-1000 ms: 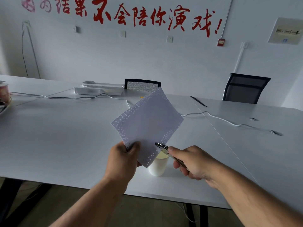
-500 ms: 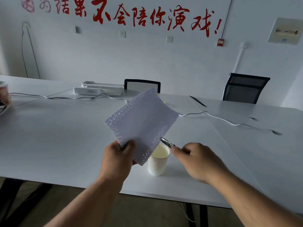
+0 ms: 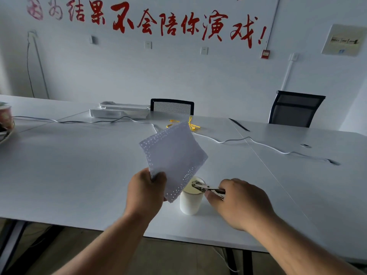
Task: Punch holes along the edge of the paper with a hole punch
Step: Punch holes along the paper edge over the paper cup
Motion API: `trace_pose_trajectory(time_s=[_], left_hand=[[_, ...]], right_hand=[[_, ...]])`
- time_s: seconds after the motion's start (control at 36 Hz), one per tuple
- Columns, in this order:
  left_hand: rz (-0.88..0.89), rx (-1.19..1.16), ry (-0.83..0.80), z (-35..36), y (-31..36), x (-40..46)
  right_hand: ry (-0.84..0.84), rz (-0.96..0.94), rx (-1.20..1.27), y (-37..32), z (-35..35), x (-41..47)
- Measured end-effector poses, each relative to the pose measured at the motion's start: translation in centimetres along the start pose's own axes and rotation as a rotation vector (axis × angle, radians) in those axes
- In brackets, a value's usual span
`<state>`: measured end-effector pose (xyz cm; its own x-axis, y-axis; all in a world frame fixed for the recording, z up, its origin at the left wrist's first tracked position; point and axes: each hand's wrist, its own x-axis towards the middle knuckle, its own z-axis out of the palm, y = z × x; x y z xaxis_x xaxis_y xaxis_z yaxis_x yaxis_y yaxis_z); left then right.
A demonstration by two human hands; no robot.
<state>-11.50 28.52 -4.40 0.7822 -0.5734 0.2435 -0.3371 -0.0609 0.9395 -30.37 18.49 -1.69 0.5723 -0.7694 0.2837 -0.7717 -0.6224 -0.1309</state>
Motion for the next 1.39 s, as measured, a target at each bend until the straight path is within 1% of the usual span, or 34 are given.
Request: trace_pose_trajectory(time_s=[0.08,0.17,0.25,0.31,0.36,0.42,0.47,0.56,0.67,0.75,0.83,0.97,1.11,1.19,1.25,1.31,1.39], left_hand=[[-0.001,-0.012,-0.006,0.1,0.0,0.1],[-0.004,0.019,0.001,0.2,0.0,0.1],[-0.026,-0.007,-0.01,0.0,0.1,0.1],[-0.047,-0.007,-0.016,-0.3,0.3,0.1],[-0.066,-0.04,-0.031,-0.7,0.4,0.1],[-0.102,-0.117,-0.048,-1.0,0.2,0.3],[-0.148,-0.246,-0.032,-1.7,-0.2,0.9],[-0.226,-0.403,0.054,-2.7,-1.0,2.2],[-0.377,-0.451,0.168,-4.1,-2.7,3.9],[-0.475,-0.457,0.186,-4.8,-3.9,4.6],[-0.558,-0.446,0.178,-5.0,-5.3,5.5],[-0.641,-0.434,0.166,-5.3,-6.1,6.8],[-0.722,-0.565,0.085,-5.6,-5.6,5.6],[-0.712,-0.643,0.074,-6.3,-5.7,4.1],[-0.657,-0.624,0.065,-6.4,-5.7,3.2],[-0.532,-0.513,0.026,-6.0,-5.2,2.6],[-0.268,-0.193,0.021,-4.8,-4.7,2.4]], right_hand=[[0.048,-0.011,-0.004,0.0,-0.1,0.0],[0.024,-0.001,-0.003,0.0,-0.1,-0.1],[0.1,-0.01,0.029,0.2,0.0,-0.1],[0.085,-0.025,0.028,0.2,0.2,0.0],[0.079,-0.022,0.041,0.3,0.1,0.0],[0.123,0.003,0.08,0.3,-0.5,-0.2],[0.155,0.051,0.162,0.2,-1.1,0.0],[0.102,0.183,0.41,0.6,-1.6,0.3],[-0.001,0.379,0.702,1.3,-1.0,0.7],[-0.032,0.455,0.789,1.7,-0.4,0.5],[-0.04,0.455,0.805,2.0,0.2,0.5],[-0.039,0.401,0.785,2.9,1.6,1.0],[-0.044,0.34,0.788,3.4,2.3,1.5],[-0.043,0.332,0.781,3.6,2.8,1.5],[-0.042,0.355,0.773,3.5,3.1,1.4],[-0.047,0.388,0.775,3.5,3.5,1.4],[-0.052,0.423,0.768,3.6,4.1,1.2]])
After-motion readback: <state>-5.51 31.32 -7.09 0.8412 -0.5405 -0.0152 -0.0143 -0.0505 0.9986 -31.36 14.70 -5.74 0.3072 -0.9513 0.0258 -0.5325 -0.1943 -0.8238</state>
